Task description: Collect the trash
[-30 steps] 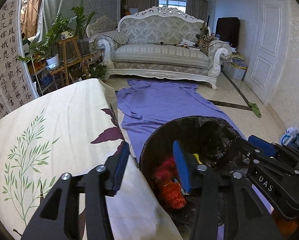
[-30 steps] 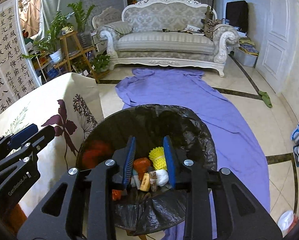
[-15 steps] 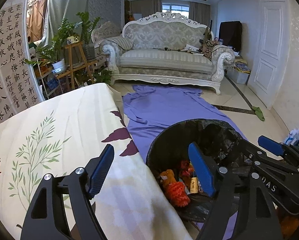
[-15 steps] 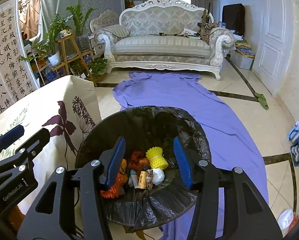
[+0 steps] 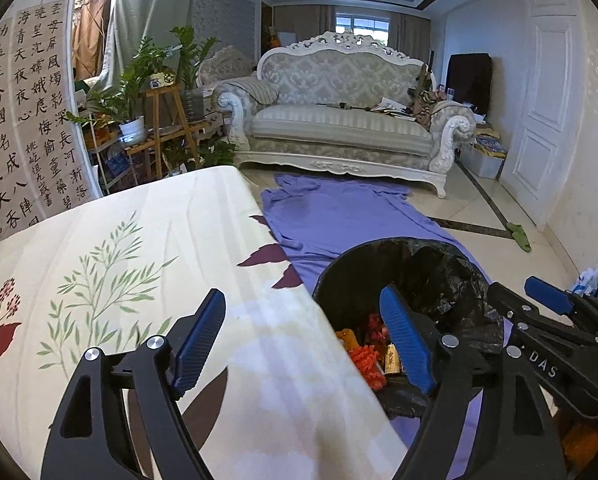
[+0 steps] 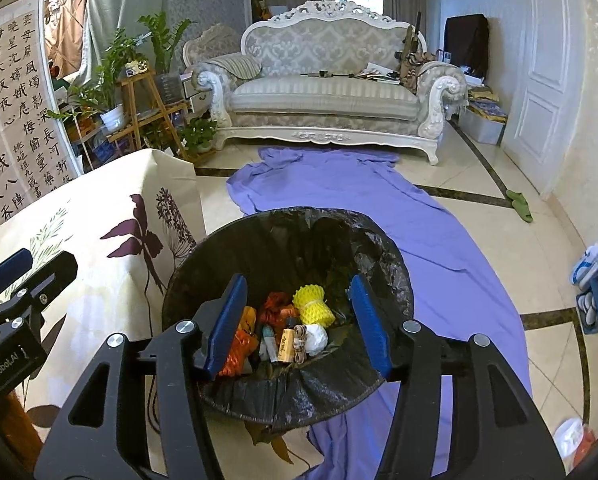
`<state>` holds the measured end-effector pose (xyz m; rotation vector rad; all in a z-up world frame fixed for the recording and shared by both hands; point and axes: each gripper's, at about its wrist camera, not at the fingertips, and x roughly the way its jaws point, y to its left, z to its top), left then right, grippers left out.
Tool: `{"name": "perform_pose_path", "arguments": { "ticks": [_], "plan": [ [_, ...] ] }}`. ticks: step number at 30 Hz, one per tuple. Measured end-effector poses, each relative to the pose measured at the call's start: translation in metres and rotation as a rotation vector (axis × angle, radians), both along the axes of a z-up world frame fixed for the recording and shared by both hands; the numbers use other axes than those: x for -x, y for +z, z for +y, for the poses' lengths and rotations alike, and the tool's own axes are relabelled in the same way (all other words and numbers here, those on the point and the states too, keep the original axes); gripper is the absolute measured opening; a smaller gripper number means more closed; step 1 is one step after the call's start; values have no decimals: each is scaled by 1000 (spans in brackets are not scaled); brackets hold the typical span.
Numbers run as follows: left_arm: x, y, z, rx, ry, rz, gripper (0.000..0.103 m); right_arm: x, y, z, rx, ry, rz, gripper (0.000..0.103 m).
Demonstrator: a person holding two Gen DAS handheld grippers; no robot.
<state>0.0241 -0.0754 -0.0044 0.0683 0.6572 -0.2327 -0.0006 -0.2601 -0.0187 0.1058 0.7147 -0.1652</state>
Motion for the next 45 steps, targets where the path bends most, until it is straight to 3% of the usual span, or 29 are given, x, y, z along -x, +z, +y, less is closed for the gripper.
{"name": "perform_pose_path", "arguments": {
  "ticks": [16, 45],
  "plan": [
    [26, 6, 20, 21, 38, 0, 79, 30, 16, 11, 7, 14, -32, 54],
    [29, 9, 24, 29, 40, -8, 79, 33, 16, 14, 11, 16, -39, 54]
  ]
}}
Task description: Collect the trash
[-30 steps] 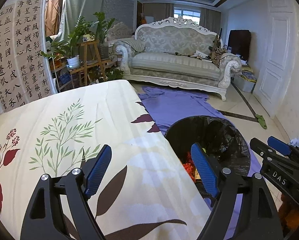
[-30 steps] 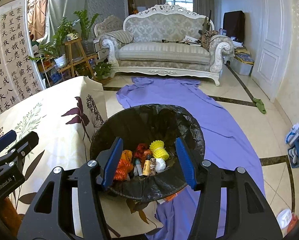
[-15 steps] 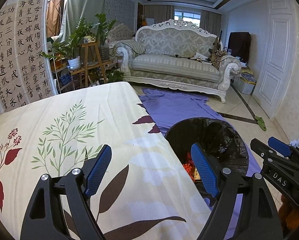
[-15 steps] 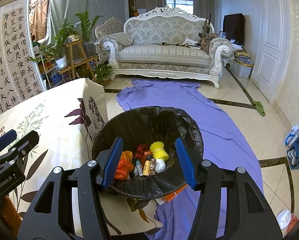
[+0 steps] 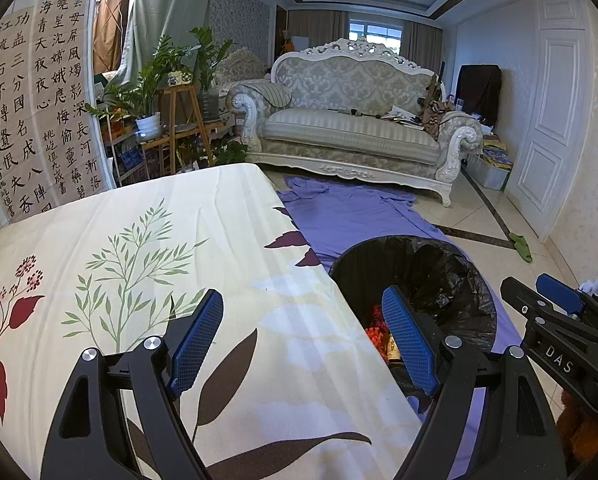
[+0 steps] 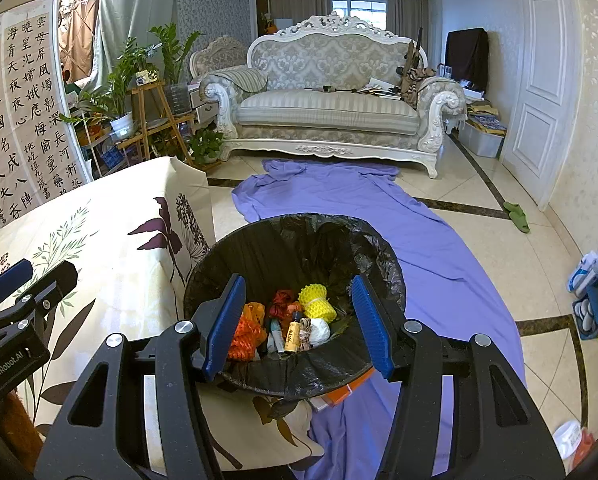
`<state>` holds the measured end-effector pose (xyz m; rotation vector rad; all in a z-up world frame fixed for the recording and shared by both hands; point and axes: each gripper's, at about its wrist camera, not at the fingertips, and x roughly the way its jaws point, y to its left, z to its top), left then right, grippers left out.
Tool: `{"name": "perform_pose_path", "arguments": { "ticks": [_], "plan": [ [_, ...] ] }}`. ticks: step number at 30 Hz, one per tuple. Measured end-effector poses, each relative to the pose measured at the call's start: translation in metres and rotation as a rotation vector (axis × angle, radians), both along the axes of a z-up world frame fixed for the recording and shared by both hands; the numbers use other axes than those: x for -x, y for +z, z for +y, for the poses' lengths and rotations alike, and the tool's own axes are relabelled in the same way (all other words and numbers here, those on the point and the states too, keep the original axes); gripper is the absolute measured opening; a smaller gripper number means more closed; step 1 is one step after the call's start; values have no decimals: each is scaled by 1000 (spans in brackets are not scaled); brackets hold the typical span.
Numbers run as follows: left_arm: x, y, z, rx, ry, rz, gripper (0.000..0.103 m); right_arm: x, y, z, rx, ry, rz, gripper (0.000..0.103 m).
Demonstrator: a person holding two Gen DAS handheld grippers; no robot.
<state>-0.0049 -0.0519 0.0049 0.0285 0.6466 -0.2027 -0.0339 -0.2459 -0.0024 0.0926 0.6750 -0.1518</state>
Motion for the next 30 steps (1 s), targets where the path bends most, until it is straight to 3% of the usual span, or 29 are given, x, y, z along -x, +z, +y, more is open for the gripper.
{"name": "perform_pose_path", "arguments": {
  "ticks": [30],
  "plan": [
    [0, 5, -5, -18, -12, -14, 79, 1, 0, 3, 2, 0, 3, 54]
  ]
}}
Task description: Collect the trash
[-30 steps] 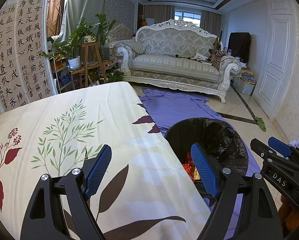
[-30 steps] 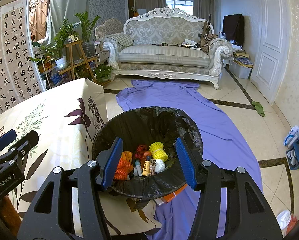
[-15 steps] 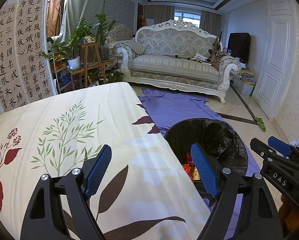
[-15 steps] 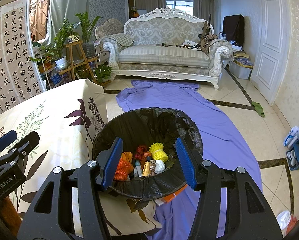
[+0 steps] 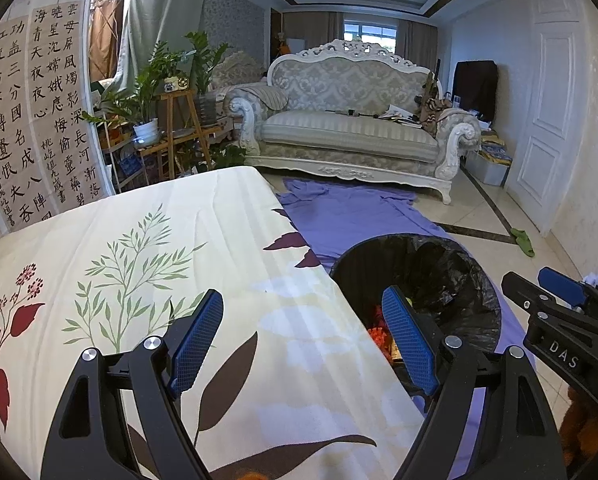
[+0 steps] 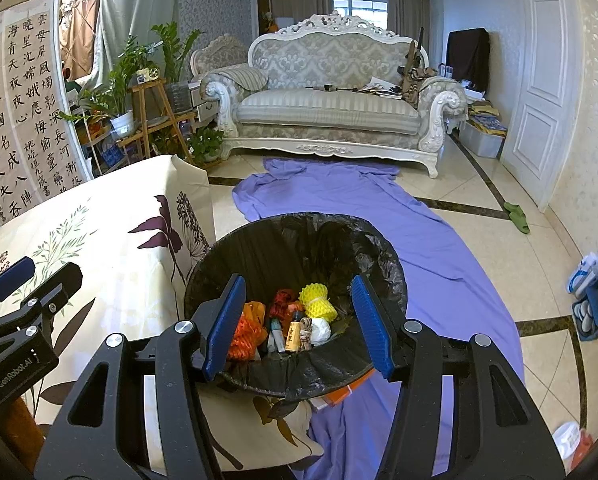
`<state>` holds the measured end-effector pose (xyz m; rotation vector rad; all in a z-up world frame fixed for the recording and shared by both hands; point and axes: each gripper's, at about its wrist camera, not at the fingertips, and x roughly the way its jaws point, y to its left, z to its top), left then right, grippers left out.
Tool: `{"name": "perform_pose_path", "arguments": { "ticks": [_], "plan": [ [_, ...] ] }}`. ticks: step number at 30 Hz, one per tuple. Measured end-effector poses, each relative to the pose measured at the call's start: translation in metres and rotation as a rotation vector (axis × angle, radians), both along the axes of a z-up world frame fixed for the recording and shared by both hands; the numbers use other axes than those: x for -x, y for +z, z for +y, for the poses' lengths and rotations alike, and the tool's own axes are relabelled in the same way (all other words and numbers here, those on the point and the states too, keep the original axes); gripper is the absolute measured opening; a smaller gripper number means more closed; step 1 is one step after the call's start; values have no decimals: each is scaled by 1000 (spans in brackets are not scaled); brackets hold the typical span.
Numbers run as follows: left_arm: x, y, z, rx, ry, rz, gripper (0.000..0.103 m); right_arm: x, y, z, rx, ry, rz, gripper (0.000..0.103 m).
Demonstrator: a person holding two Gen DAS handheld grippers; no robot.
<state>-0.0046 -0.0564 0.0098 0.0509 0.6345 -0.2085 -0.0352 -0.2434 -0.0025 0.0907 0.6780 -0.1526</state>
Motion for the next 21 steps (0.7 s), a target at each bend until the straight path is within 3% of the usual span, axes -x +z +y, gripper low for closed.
{"name": "perform_pose_path", "arguments": {
  "ticks": [21],
  "plan": [
    [-7, -3, 14, 21, 37, 2, 83, 1, 3, 4, 4, 13, 4, 55]
  ]
}}
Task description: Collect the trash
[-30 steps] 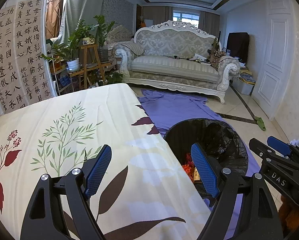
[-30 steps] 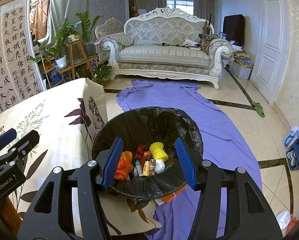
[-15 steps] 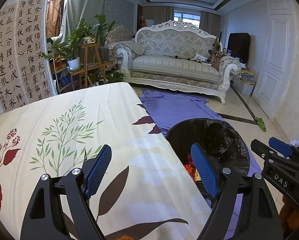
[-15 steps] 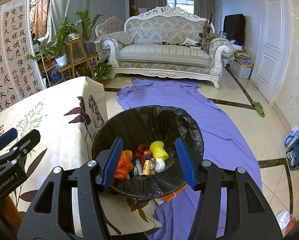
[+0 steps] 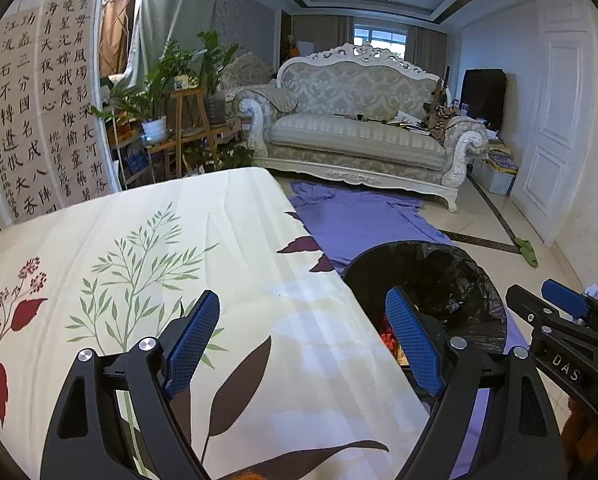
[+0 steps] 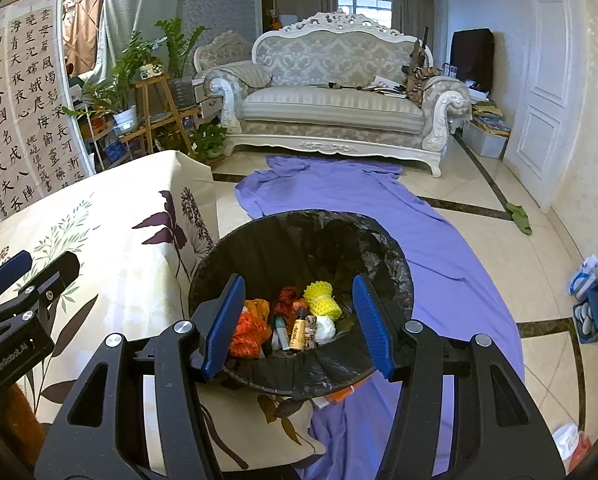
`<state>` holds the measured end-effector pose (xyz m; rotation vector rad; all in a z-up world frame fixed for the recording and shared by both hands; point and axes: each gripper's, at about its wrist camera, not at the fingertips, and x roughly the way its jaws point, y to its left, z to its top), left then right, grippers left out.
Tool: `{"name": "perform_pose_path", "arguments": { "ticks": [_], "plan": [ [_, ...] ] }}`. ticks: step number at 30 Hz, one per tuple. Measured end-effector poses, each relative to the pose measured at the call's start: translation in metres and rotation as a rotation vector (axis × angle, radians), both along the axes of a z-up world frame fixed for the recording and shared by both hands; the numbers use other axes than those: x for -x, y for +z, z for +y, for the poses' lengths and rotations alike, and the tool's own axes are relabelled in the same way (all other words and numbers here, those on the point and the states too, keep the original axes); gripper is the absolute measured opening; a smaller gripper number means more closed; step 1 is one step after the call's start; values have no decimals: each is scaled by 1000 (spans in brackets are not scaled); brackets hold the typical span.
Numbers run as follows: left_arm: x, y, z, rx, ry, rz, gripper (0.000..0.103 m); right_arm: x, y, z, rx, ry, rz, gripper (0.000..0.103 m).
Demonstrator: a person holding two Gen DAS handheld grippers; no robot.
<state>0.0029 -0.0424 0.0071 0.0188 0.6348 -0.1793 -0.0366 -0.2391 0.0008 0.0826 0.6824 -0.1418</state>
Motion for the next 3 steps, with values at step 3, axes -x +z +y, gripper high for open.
{"name": "perform_pose_path", "arguments": {
  "ticks": [3],
  "plan": [
    [-5, -3, 8, 1, 15, 22, 83, 0, 0, 4, 4, 12, -2, 64]
  ]
}}
